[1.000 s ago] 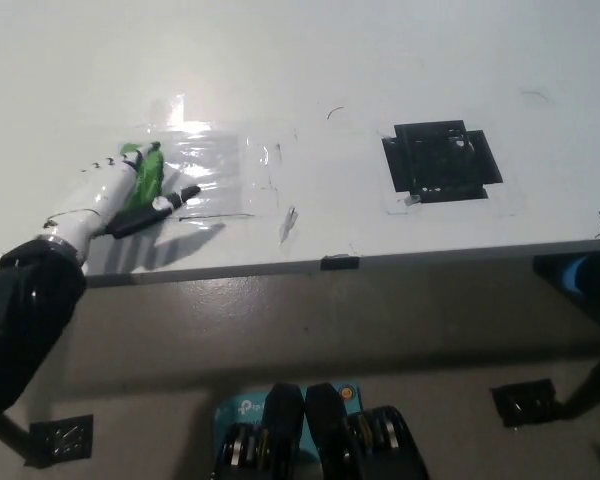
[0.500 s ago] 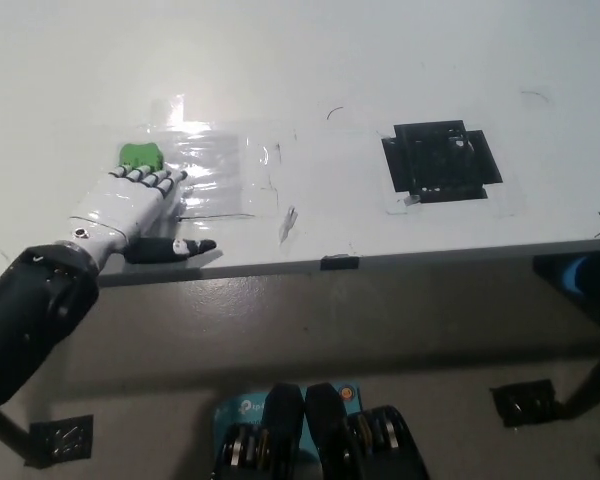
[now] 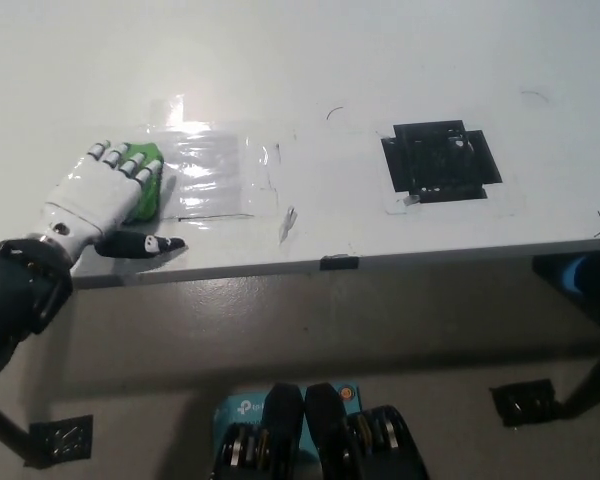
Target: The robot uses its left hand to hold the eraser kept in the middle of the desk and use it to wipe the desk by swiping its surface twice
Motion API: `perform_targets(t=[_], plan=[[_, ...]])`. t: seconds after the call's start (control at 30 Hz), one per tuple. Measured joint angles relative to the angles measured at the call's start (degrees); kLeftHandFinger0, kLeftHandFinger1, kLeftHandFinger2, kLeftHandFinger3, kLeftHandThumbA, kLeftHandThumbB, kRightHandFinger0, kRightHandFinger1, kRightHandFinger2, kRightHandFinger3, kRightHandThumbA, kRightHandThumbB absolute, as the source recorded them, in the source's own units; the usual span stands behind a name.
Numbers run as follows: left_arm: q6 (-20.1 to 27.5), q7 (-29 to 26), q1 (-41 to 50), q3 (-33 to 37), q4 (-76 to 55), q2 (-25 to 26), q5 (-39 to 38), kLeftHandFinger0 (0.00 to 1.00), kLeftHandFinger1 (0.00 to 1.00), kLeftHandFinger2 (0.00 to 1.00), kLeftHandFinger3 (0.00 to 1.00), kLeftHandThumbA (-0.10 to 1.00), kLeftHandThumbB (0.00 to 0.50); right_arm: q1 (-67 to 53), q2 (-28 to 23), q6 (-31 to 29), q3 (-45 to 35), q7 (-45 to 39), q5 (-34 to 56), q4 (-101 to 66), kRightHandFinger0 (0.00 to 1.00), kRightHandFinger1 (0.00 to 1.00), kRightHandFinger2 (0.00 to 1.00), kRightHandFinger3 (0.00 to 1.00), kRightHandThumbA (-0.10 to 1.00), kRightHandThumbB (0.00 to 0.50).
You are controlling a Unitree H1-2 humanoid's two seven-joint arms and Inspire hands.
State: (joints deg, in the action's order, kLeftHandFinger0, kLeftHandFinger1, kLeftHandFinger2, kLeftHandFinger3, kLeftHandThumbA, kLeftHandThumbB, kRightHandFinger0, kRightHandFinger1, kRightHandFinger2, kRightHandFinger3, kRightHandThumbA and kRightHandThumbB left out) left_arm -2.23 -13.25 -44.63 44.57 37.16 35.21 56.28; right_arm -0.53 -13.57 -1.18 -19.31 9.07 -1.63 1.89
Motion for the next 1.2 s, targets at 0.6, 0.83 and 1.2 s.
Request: perform_targets(t=[0.6, 0.83, 1.2], plan=[[10.4, -15.0, 9.0, -17.3, 9.8, -14.5, -9.9, 1.00, 1.00, 1.00, 1.00, 1.00, 0.367, 0.2, 0.0, -0.5, -1.4, 0.4, -0.2, -0.5, 1.00, 1.00, 1.00, 1.00, 1.00, 0.231], [10.5, -14.6, 7.5, -16.5, 11.6, -14.6, -10.1, 1.00, 1.00, 1.00, 1.00, 1.00, 0.434, 0.4, 0.1, -0.7, -1.7, 1.0, -0.2, -0.5, 1.00, 1.00, 1.00, 1.00, 1.00, 0.192], [1.5, -12.2, 5.9, -9.6, 9.7, -13.4, -4.3, 1.00, 1.00, 1.00, 1.00, 1.00, 0.500, 0.4, 0.5, -1.0, -1.9, 1.2, 0.2, -0.7, 1.00, 1.00, 1.00, 1.00, 1.00, 0.218]])
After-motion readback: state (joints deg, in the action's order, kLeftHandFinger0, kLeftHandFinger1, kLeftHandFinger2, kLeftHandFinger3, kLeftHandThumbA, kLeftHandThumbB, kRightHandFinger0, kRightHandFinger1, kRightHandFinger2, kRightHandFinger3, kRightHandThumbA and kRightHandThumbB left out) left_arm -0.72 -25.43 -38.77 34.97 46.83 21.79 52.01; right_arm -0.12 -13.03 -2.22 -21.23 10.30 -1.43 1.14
